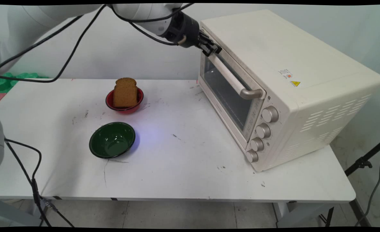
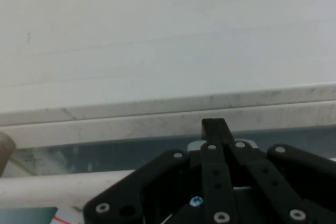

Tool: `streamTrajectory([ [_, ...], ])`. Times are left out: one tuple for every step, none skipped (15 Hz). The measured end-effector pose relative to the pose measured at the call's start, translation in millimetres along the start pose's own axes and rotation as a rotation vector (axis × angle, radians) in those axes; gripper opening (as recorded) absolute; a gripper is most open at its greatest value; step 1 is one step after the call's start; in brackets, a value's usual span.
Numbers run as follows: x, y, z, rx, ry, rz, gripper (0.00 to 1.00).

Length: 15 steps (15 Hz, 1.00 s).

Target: Open the oven

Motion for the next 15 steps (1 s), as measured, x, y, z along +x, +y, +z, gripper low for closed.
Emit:
streamTrajectory([
  [-1, 0, 2, 0.002, -0.005, 0.003, 0.00],
  [-2, 1, 3, 0.002, -0.010, 0.005, 0.00],
  [-3, 2, 4, 0.003, -0.015, 0.008, 0.00],
  [-5, 2, 4, 0.003, -0.019, 0.010, 0.00],
  [-6, 3, 4, 0.003, -0.024, 0.013, 0.00],
  [-7, 3, 4, 0.002, -0.026, 0.016, 0.00],
  [-8, 4, 3, 0.002, -0.030, 0.018, 0.00],
  [-10, 4, 1, 0.002, -0.033, 0.020, 0.00],
  [-11, 4, 0, 0.001, -0.035, 0.022, 0.00],
  [-12, 4, -2, 0.001, -0.036, 0.023, 0.00],
  [-14, 4, -4, 0.000, -0.039, 0.024, 0.00],
  [-16, 3, -7, 0.000, -0.041, 0.025, 0.00],
  [-19, 3, -10, -0.001, -0.044, 0.026, 0.00],
  [-23, 2, -12, -0.003, -0.047, 0.027, 0.00],
  [-27, 2, -15, -0.005, -0.050, 0.028, 0.00],
])
